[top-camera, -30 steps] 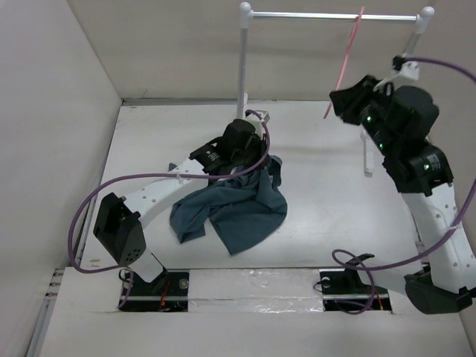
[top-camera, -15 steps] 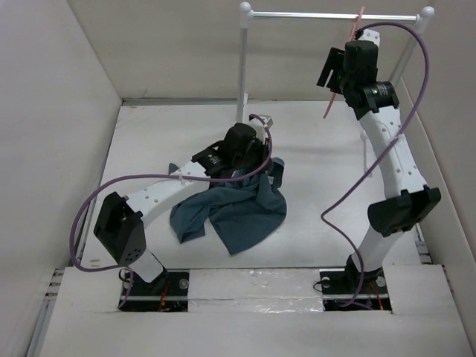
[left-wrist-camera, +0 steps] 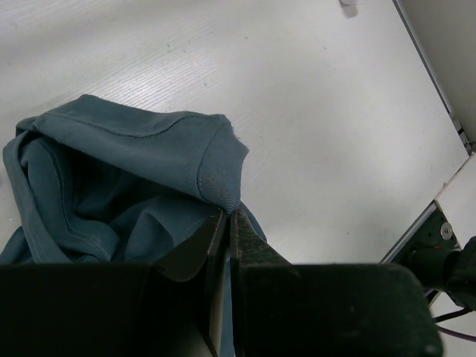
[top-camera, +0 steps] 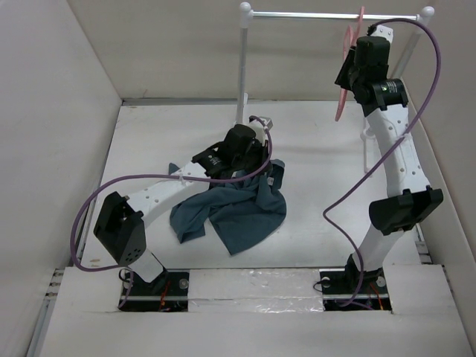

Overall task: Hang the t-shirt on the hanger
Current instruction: Pick up the hanger from the clothesline.

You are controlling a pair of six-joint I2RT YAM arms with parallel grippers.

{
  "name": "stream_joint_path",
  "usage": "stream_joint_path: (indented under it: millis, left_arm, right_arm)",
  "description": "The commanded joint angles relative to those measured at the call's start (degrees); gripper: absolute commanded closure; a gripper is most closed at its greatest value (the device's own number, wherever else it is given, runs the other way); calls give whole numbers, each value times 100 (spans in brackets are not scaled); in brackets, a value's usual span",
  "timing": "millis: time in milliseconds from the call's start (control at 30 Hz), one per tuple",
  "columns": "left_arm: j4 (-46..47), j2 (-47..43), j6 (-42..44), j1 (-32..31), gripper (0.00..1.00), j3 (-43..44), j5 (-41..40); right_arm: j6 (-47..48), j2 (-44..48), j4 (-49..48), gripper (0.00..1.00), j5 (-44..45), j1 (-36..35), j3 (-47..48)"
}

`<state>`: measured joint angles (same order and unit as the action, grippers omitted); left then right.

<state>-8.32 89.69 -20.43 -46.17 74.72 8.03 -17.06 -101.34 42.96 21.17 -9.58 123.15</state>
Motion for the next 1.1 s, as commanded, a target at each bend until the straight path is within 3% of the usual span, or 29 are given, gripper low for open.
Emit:
stream_joint_path:
  millis: [0, 67, 200, 367, 733, 1067]
  left_arm:
    - [278, -242, 56, -32, 100, 69, 102]
    - [278, -233, 65, -32, 100, 78, 120]
    - [278, -206, 65, -32, 100, 78, 155]
    - [269, -180, 83, -32, 100, 104, 137]
    - [208, -136, 170, -32, 100, 306, -3]
    - [49, 31, 364, 73, 100, 948, -267]
  right_arm:
    - [45, 149, -191, 63, -34, 115, 16]
    - [45, 219, -261, 72, -113, 167, -106]
    - [89, 290, -279, 79, -131, 167, -151]
    - [168, 360, -306, 99, -148, 167, -116]
    - [414, 914, -649, 100, -798, 395, -204]
    - [160, 1854, -955, 100, -1386, 449, -1714]
